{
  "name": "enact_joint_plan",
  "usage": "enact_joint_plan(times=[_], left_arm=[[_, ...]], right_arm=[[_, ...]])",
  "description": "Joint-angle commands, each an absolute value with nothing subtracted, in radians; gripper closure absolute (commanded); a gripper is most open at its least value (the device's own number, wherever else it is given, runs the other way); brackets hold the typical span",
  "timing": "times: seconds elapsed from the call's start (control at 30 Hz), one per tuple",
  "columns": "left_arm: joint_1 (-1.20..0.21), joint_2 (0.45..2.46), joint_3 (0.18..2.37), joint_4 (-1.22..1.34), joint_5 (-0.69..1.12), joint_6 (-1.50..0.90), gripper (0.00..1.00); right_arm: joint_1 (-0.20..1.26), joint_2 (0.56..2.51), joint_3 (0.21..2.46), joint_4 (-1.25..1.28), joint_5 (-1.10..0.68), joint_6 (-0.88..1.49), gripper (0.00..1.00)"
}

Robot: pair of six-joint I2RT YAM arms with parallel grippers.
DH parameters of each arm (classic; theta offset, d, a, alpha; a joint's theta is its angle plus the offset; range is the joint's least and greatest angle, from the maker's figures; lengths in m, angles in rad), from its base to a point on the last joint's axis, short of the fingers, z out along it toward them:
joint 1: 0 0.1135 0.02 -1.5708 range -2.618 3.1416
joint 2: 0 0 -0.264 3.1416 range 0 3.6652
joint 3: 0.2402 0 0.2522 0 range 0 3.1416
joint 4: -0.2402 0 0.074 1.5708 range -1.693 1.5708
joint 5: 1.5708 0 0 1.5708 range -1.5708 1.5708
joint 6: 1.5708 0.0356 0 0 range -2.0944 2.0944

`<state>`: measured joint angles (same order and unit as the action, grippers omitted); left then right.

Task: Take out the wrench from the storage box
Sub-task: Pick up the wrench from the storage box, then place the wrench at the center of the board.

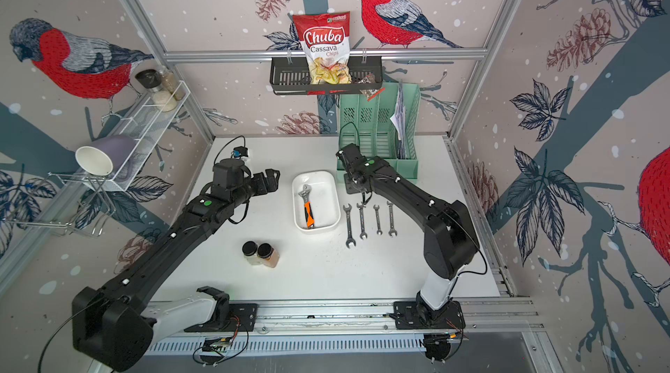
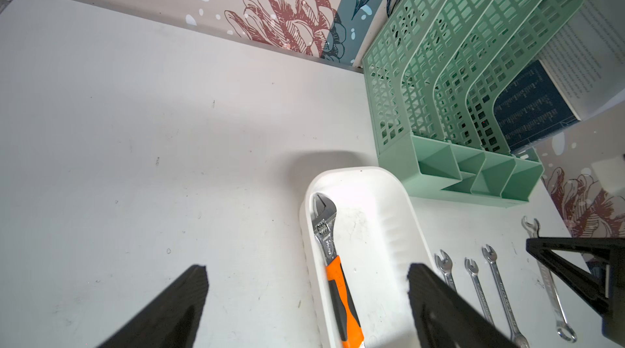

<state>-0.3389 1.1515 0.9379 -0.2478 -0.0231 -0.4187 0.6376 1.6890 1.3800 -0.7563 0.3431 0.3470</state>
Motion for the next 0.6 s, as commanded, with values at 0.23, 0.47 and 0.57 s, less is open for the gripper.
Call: enact_joint_plan(times=[0.23,0.47,0.57], left_arm=[[-0.365,1.114,0.921,-0.236,-0.021,-0.406,0.04],[-0.370,1.096,0.914,-0.236,-0.041,-0.403,0.04],[-0.370,1.095,0.914,-0.236,-0.044,-0.402,0.04]], right_arm=[[0.435,1.627,1.011,-0.616,0.631,0.336,1.00],[0.390,1.722,0.958,-0.515,0.657,0.286,0.97],[0.391,1.735,0.938,-0.484,0.648,0.274,0.95]])
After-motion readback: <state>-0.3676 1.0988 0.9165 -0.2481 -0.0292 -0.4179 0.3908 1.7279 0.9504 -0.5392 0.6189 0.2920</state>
